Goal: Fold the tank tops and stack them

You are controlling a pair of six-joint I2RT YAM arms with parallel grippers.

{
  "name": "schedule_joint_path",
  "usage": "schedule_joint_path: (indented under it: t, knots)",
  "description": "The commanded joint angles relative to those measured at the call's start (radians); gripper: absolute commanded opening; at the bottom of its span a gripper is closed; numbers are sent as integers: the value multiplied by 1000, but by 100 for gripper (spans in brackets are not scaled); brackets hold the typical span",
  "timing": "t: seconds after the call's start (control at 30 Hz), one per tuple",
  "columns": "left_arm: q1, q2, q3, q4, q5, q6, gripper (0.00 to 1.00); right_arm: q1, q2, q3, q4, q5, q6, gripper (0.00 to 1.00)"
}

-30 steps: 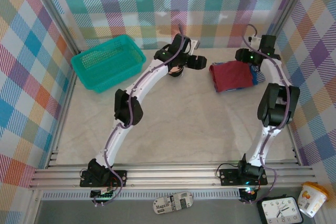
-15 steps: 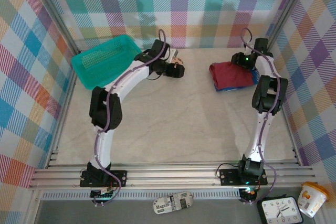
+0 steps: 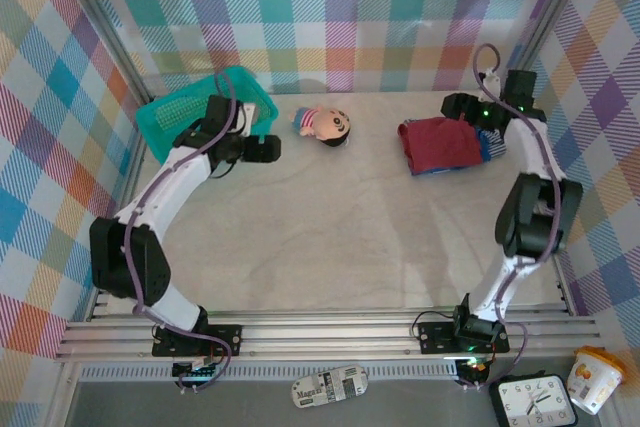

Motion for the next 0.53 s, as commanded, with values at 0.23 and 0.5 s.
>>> schedule_joint_path:
  t: [0.23,0.5]
  knots:
    - [224,-124,-398,327,-23,-15,100,31,-386,-726,566,239,148,99]
    - [236,-25,-413,497,6,-49,100,108,-360,-831,645,387,105,99]
